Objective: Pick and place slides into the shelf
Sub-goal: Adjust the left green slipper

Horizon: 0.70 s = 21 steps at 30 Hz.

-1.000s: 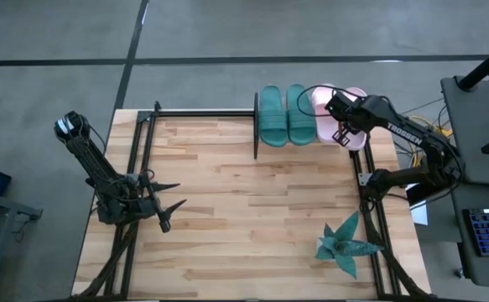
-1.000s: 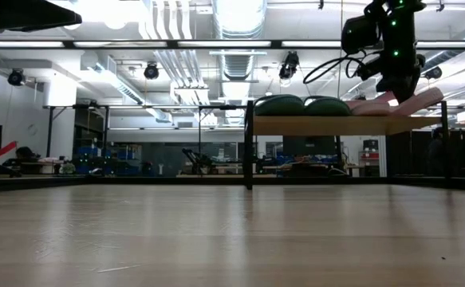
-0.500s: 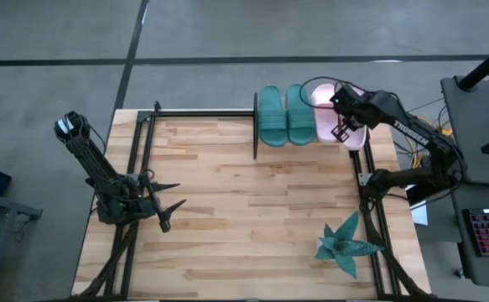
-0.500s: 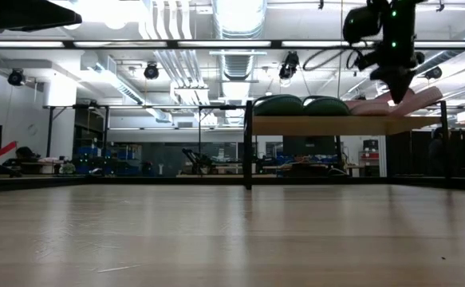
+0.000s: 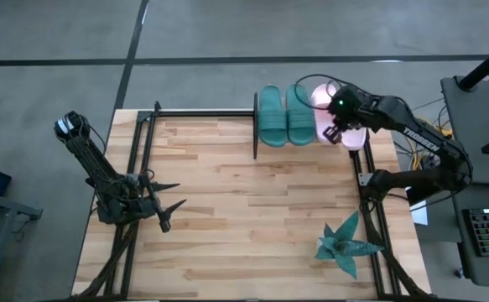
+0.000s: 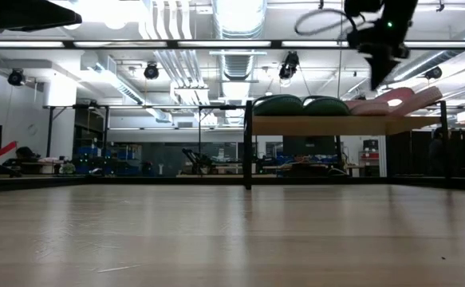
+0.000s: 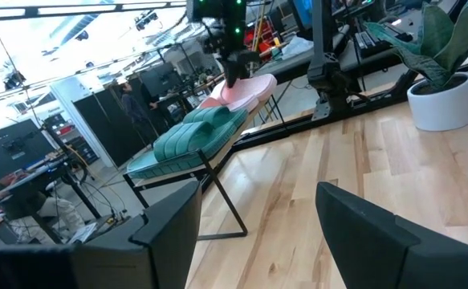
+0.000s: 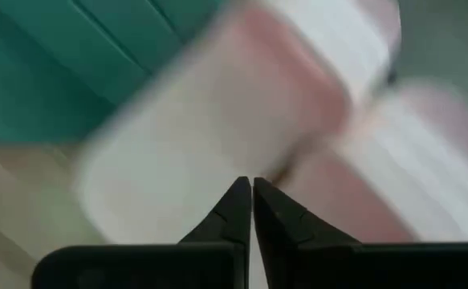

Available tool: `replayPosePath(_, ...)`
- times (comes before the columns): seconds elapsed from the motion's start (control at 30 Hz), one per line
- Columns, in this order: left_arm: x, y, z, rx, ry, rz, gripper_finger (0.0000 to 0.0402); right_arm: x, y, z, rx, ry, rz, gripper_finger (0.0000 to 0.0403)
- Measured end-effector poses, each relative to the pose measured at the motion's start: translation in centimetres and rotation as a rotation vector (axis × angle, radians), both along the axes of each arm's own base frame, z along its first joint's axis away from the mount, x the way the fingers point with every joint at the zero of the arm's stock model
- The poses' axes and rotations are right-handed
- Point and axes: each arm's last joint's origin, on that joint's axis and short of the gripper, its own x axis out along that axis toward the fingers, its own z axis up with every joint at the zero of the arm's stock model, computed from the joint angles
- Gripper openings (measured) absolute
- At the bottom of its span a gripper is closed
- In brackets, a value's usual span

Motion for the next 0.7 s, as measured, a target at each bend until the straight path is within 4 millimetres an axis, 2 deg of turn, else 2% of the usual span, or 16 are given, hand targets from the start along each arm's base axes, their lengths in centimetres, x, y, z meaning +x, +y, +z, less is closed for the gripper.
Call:
replayPosePath(0.13, 0.0, 0.0, 0.0, -0.001, 0.000, 0.000, 0.0231, 2.7, 1.6, 1.0, -0.120, -0.112, 0.179, 0.0009)
replayPosePath(0.27, 0.0, 0.0, 0.0, -0.001, 0.000, 0.000, 0.0231, 5.6, 4.1, 1.7, -0.278, -0.212, 0.397, 0.0009)
replayPosePath(0.43, 0.0, 0.0, 0.0, -0.001, -0.001, 0.000, 0.0231, 7.9, 6.7, 1.3, -0.504, -0.120, 0.553, 0.0013)
replayPosePath(0.57, 0.0, 0.0, 0.0, -0.002, -0.001, 0.000, 0.0231, 9.0, 8.1, 0.6, -0.499, -0.117, 0.632, 0.0046)
replayPosePath(0.7, 0.0, 0.0, 0.0, 0.000, -0.001, 0.000, 0.0231, 10.5, 9.2, -0.6, -0.465, -0.095, 0.692, 0.0102)
